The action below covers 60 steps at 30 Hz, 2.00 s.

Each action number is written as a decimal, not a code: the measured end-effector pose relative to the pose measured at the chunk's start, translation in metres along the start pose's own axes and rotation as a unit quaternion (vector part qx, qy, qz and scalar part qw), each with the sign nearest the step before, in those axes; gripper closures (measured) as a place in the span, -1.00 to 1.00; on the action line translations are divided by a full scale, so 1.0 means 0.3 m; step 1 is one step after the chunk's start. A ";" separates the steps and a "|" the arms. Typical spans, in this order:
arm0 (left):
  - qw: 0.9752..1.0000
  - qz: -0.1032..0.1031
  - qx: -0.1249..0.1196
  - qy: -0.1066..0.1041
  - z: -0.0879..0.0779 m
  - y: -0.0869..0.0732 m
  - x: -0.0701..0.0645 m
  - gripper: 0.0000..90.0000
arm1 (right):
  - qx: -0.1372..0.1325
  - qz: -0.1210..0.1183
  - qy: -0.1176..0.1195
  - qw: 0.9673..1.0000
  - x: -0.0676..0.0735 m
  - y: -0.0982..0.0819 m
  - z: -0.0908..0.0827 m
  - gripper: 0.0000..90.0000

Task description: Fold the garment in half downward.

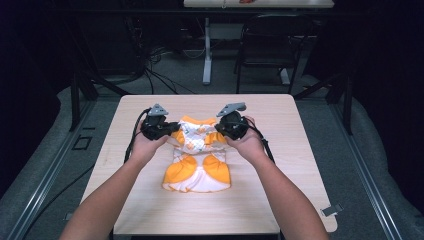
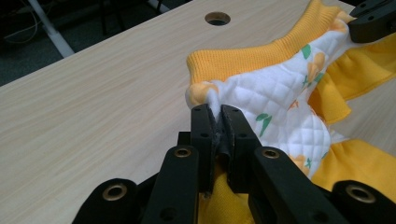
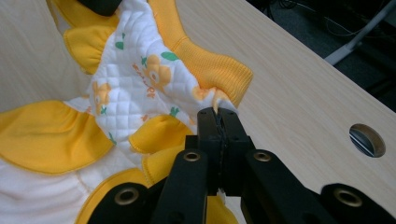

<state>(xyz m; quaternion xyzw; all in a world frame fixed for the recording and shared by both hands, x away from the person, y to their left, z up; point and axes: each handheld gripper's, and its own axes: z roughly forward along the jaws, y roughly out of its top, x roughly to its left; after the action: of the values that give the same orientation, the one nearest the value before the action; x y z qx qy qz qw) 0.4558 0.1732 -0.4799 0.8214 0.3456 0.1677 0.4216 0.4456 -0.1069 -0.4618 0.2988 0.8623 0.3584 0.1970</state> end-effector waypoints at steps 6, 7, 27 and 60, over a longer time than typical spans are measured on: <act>1.000 0.005 0.004 -0.019 -0.019 -0.039 -0.022 0.87 | 0.006 -0.008 0.012 1.000 0.024 -0.024 -0.009 0.98; 1.000 0.003 0.006 -0.024 -0.022 -0.049 -0.027 0.87 | 0.006 -0.008 0.014 1.000 0.028 -0.030 -0.009 0.98; 0.997 0.046 0.028 -0.051 -0.037 -0.208 -0.109 0.86 | 0.046 -0.049 0.044 0.997 0.167 -0.156 -0.013 0.98; 0.992 0.035 0.023 -0.118 -0.195 -0.327 -0.185 0.59 | 0.011 -0.019 0.088 0.996 0.259 -0.311 -0.137 0.62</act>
<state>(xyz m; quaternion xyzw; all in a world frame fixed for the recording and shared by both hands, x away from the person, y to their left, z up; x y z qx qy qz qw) 0.3415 0.2075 -0.5238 0.8567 0.2678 0.0762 0.4342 0.3302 -0.1291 -0.5129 0.2516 0.8857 0.3700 0.1237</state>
